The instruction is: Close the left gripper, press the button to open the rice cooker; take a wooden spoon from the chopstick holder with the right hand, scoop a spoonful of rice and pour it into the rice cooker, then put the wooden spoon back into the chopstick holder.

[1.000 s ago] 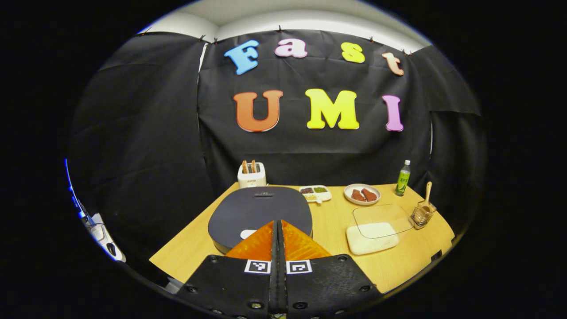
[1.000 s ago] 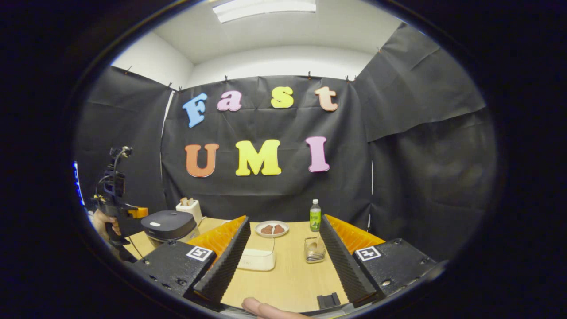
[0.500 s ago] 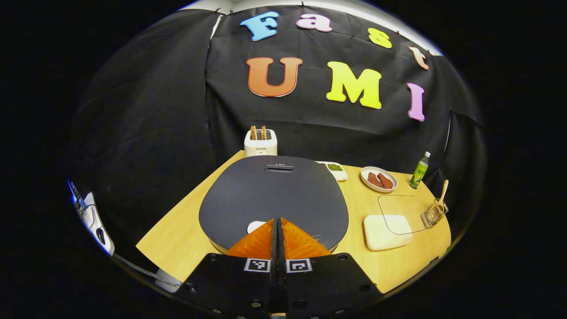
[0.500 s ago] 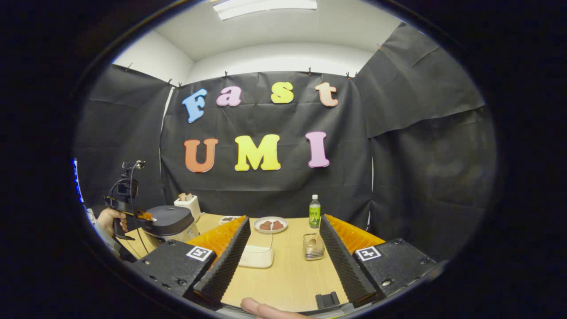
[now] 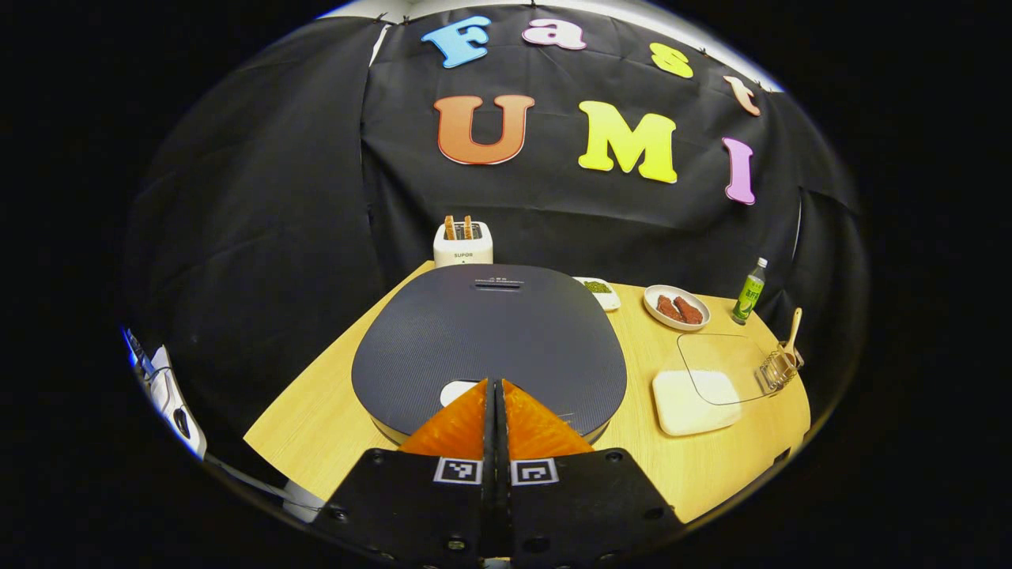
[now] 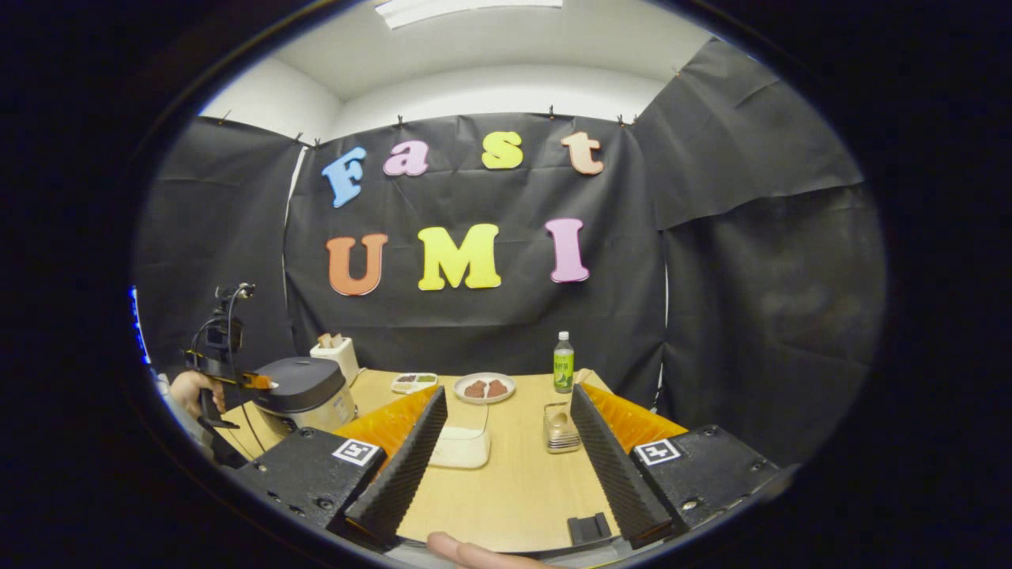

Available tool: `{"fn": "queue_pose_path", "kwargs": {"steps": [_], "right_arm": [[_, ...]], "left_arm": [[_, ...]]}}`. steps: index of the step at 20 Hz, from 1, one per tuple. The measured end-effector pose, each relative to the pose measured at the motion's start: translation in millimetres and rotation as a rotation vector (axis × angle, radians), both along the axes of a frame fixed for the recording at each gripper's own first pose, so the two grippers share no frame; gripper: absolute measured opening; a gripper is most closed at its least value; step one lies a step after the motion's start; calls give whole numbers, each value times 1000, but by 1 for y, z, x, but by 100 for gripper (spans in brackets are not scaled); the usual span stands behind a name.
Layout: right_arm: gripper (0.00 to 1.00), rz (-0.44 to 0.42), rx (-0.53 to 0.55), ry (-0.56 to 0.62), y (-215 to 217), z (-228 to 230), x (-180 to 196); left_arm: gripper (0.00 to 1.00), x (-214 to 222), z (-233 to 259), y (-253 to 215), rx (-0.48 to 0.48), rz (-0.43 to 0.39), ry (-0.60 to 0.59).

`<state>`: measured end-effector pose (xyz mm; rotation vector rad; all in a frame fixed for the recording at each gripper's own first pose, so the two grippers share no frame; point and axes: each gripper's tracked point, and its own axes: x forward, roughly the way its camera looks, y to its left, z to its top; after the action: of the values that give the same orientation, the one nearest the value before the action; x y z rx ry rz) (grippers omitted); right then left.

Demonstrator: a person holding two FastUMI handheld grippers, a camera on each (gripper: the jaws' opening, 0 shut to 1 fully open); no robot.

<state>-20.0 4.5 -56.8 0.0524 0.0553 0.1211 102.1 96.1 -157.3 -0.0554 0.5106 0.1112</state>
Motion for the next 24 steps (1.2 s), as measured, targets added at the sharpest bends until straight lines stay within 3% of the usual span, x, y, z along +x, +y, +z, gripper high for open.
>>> {"fn": "queue_pose_path", "kwargs": {"steps": [5,7,8,10,12,13,17,18,19,24], "right_arm": [[100,-24,-20,-22,-11,4,-2],[100,-30,-14,-22,-15,2,-2],[100,-32,-10,-21,-16,1,-1],[100,-37,-3,-11,-20,-4,2],[100,-44,3,4,-24,-8,6],[100,-48,4,8,-26,-10,8],[100,-71,1,20,-38,-16,20],[100,-78,-1,23,-42,-17,24],[100,-87,-5,27,-46,-18,29],[100,-128,-35,47,-65,-26,69]], "left_arm": [[0,0,12,0,9,-33,-23],[2,-1,35,-5,17,-50,-102],[13,-8,52,-7,3,-49,-147],[66,-14,78,-9,10,-16,-237],[77,-22,90,-14,42,0,-261],[94,-26,96,-21,67,-18,-281],[95,-40,111,-33,113,-20,-341],[87,-44,118,-35,116,-13,-366],[95,-51,124,-38,115,-8,-392],[95,-82,155,-53,96,-5,-514]]}}
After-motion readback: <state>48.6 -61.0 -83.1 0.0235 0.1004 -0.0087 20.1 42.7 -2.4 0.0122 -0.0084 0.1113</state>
